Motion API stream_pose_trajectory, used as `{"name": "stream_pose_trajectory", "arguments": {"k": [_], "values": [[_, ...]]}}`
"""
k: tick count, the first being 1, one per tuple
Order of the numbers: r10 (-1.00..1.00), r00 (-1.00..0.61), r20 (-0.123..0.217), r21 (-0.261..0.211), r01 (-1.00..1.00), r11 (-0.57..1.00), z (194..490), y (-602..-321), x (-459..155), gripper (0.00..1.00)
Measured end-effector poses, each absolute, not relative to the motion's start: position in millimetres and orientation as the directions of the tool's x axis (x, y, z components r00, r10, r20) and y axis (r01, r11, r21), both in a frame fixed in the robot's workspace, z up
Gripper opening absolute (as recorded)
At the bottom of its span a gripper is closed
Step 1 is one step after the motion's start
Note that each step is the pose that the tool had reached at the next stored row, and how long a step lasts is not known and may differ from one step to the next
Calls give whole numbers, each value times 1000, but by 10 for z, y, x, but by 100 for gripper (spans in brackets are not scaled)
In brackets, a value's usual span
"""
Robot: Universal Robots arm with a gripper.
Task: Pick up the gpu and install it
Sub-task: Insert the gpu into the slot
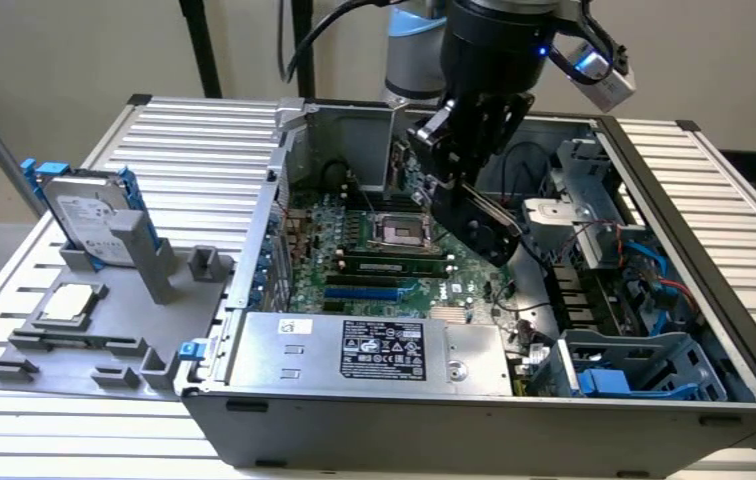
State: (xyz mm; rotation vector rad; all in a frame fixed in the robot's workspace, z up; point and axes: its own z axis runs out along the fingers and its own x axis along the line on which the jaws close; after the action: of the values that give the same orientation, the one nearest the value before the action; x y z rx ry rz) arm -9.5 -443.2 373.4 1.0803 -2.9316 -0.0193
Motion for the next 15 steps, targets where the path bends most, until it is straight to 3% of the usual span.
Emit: {"name": "stream_pose_trajectory", "arguments": {"k": [15], "values": [[-830,-558,9,18,-830,558,3588,-4432,-95,27]]}}
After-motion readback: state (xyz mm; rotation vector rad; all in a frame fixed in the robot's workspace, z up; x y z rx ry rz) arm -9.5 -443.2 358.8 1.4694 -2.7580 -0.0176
